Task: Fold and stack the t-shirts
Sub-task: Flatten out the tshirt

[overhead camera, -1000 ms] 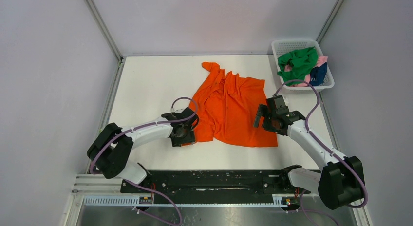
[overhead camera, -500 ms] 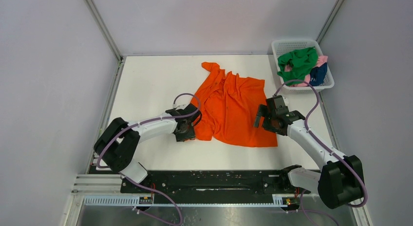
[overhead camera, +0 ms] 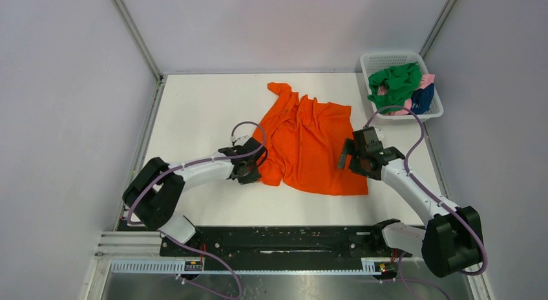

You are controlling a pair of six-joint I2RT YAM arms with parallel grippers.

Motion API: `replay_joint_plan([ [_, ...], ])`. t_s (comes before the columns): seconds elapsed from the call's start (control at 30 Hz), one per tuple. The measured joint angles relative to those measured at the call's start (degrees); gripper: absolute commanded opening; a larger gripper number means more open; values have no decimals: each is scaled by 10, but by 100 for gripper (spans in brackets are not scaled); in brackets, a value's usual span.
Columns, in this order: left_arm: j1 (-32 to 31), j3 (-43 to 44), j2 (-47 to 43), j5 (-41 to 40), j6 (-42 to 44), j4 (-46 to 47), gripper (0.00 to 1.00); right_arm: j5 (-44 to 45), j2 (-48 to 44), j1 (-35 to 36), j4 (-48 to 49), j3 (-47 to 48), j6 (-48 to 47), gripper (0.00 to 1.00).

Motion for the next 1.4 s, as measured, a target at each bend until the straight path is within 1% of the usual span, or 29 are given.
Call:
replay_joint_plan([
  [0.07,0,-24,-24,-2,0,8,0,12,-3,0,-5,0,5,99],
  [0.17,0,-73,-82,-6,2,-2,0,31,-18,-3,-11,-5,16,99],
  [0.3,0,-132,-197,-6,6,-28,0,47,-61,-20,-24,-34,36,99],
  [0.43,-4,-176,-312,-1,6,-34,0,48,-95,-50,-42,-72,58,100],
  [0.6,-8,-222,-422,21,6,-39,0,43,-112,-64,-51,-108,83,99],
  [0.77,-10,-233,-472,39,9,-33,0,40,-105,-70,-49,-122,100,99],
  [0.9,-10,-233,-479,43,14,-15,0,27,-80,-71,-34,-133,112,98],
  [0.97,-10,-233,-477,43,17,-7,0,21,-61,-71,-24,-136,116,92],
  [1.03,-10,-233,-472,43,19,-2,0,15,-40,-71,-11,-137,118,82],
  [1.07,-10,-233,-468,41,20,-1,0,15,-33,-71,-4,-134,118,74],
  [1.1,-10,-233,-465,39,20,0,0,15,-29,-71,2,-133,118,62],
  [1.2,-10,-230,-460,27,22,1,0,9,-13,-74,25,-128,117,31],
  [1.27,-10,-224,-460,18,24,1,0,-4,-7,-74,46,-128,119,15],
  [1.33,-10,-214,-460,7,29,2,0,-15,-3,-74,59,-130,123,2],
  [1.4,-10,-197,-460,-10,35,3,0,-20,-3,-74,63,-130,123,0],
])
